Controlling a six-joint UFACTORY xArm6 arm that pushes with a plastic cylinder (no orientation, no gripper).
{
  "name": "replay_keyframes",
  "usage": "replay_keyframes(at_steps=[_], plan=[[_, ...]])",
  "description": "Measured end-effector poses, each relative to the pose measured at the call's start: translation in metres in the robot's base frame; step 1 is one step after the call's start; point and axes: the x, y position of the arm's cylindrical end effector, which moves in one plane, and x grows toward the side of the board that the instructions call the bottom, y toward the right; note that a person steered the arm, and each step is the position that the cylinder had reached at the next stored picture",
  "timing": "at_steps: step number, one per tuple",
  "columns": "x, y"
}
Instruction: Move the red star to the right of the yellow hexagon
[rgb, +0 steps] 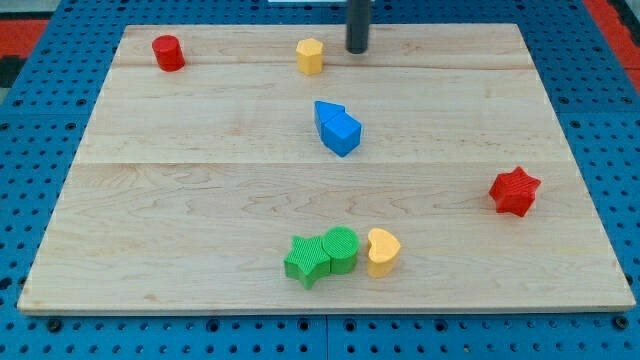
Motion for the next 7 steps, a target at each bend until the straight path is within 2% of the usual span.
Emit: replay_keyframes(at_steps=[1, 2, 3, 4, 5, 6, 7], plan=[[0.035, 0.028], [0.056, 0.106], [0.106, 0.143], [0.128, 0.181], [0.131, 0.193], [0.142, 0.264], [0.183, 0.279]])
